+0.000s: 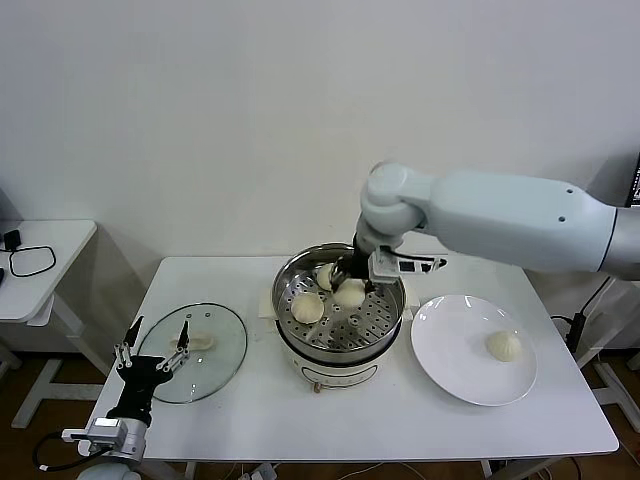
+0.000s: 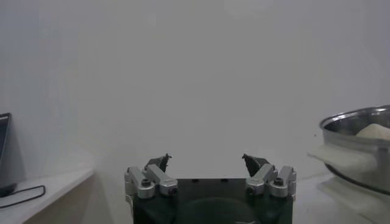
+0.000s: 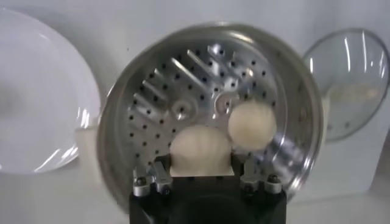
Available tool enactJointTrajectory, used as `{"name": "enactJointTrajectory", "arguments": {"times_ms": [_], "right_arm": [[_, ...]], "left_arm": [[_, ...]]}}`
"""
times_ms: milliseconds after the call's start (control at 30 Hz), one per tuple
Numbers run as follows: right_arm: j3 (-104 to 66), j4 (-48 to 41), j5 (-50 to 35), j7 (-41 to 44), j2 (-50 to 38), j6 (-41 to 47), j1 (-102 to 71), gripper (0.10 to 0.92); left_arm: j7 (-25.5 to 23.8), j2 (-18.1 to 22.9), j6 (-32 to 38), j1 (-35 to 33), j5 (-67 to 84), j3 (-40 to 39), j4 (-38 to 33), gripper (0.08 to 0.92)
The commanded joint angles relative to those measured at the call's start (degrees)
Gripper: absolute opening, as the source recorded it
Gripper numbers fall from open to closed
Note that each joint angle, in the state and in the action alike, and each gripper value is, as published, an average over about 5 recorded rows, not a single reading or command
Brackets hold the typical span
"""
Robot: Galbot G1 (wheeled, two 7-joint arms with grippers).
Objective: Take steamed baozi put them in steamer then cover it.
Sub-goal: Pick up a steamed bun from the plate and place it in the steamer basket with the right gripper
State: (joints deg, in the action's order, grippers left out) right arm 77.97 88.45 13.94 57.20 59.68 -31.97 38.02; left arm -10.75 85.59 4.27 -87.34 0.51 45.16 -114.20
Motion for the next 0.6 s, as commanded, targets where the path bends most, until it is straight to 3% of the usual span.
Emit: {"name": "enactJointTrajectory", "arguments": {"times_ms": [33, 600], "right_arm": [[1.2, 3.5, 0.0, -2.2, 1.7, -1.5, -2.0, 0.670], [1.9, 1.9, 0.5, 1.6, 2.5, -0.1, -4.8, 0.670]], "left_arm": [[0.1, 0.0, -0.1, 0.2, 0.0, -0.1, 0.4, 0.823], [0.0, 0.0, 0.1, 0.3, -0.1, 0.2, 0.9, 0.823]]}}
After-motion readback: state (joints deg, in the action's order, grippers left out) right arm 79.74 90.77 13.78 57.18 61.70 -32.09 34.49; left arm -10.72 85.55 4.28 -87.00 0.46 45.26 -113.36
